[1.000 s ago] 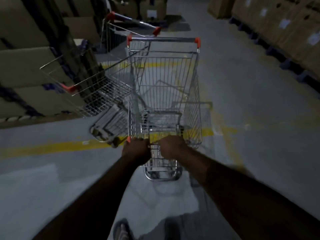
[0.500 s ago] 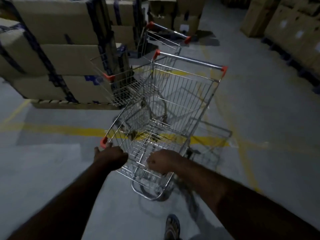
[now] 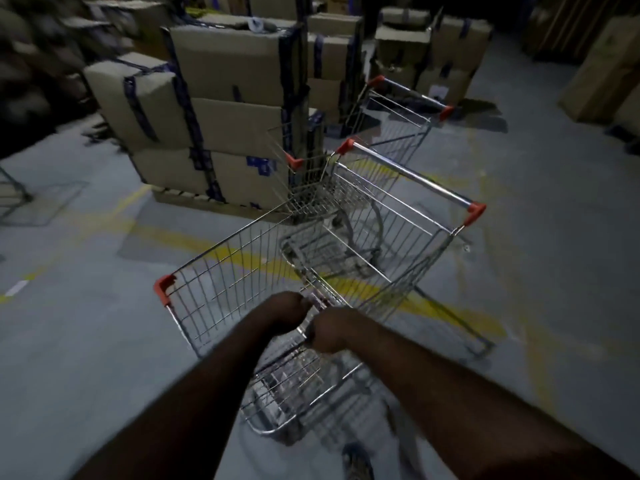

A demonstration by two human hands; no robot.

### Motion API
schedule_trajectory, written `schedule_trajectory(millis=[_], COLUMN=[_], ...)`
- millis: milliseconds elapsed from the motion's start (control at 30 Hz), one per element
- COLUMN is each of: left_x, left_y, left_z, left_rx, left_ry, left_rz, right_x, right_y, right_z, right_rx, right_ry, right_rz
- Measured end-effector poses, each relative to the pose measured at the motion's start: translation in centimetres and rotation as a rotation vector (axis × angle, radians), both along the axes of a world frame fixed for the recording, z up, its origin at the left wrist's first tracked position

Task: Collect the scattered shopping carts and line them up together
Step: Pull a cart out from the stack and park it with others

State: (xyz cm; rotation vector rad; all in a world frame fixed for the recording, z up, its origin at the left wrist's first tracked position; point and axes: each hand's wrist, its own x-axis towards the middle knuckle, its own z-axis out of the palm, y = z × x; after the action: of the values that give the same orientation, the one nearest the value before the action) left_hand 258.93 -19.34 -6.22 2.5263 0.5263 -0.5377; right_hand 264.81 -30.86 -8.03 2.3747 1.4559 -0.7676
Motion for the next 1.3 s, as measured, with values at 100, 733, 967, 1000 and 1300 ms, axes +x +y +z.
schedule_trajectory(millis=[100, 733, 967, 1000, 1300], left_x=[-0.9, -6.4, -9.1, -9.5, -8.8], left_y=[-0.1, 5.2, 6.9, 6.9, 6.3], left_z=[-0.8, -3.9, -2.9, -2.9, -1.9], left_rx=[-0.038, -0.088, -0.238, -0.226, -0.102], left_ry=[0.039, 0.334, 0.403, 0.399, 0.366], left_rz=[0.010, 0.195, 0.619, 0.640, 0.610], right_x=[3.3, 9.5, 19.6, 20.4, 16.6], right_y=[-0.9, 8.3, 6.6, 6.2, 5.7], right_z=[0.2, 5.9, 8.6, 8.3, 5.3], right_rx=[-0.047, 0.063, -0.047, -0.033, 0.144], right_ry=[-0.053, -0.219, -0.603, -0.563, -0.281], right_rz=[0.048, 0.332, 0.410, 0.372, 0.192])
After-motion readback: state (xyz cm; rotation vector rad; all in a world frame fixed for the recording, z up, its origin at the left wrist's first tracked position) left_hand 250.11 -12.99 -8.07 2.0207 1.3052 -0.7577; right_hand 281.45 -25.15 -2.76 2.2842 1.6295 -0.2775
